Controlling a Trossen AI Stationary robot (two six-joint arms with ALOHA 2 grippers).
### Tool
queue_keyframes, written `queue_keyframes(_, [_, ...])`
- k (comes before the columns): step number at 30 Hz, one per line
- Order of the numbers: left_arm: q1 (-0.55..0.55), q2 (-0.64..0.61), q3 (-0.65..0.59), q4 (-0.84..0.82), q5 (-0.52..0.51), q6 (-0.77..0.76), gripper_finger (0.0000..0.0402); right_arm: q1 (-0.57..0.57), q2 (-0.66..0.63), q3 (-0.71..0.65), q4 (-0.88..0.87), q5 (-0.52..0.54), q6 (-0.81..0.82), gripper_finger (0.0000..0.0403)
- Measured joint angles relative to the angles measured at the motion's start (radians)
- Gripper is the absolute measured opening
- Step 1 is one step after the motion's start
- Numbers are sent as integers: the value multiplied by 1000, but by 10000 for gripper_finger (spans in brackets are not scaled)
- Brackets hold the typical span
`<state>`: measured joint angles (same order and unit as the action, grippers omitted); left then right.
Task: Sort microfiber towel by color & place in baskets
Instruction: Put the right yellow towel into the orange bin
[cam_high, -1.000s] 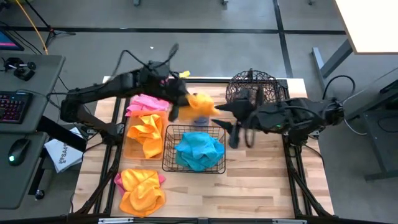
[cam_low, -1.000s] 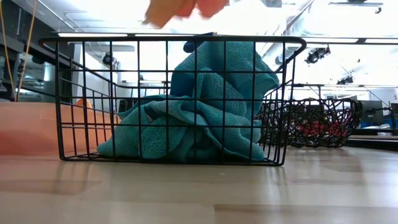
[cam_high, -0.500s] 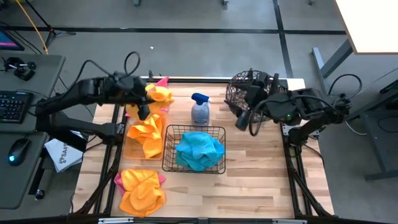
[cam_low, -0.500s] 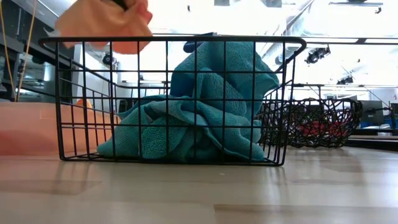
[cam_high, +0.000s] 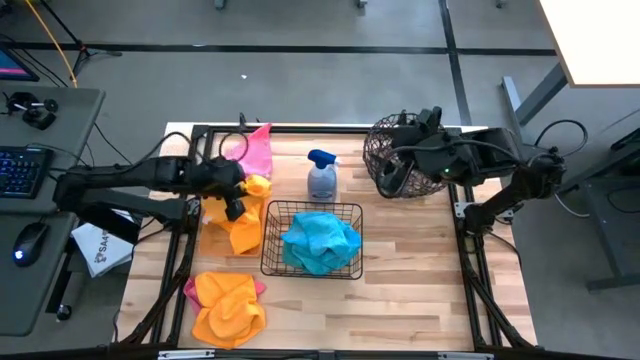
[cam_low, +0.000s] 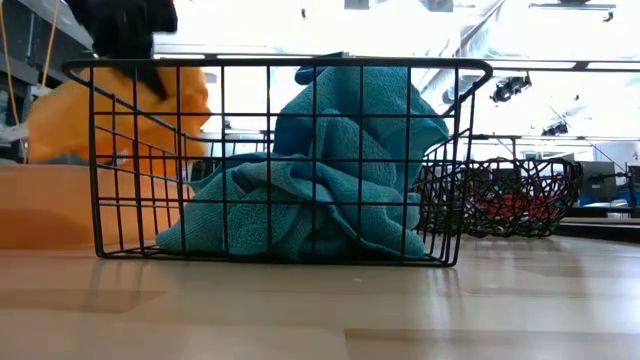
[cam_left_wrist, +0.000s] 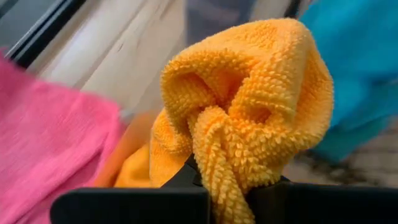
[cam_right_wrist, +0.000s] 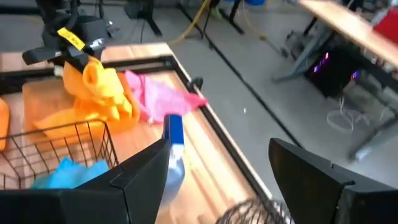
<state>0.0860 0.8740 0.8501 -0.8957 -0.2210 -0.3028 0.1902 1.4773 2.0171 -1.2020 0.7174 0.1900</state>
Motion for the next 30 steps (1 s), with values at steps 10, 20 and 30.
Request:
queue_keyframes(10, [114, 301, -9, -316, 11, 74, 0, 2, -2, -1, -84, 4, 152, 272])
queue_keyframes(20, [137, 478, -110, -82, 187, 249, 11, 2, -2, -1, -86, 3, 211, 272])
queue_keyframes(30, [150, 467, -60, -76, 211, 288, 131, 9, -2, -1, -96, 26, 262, 272])
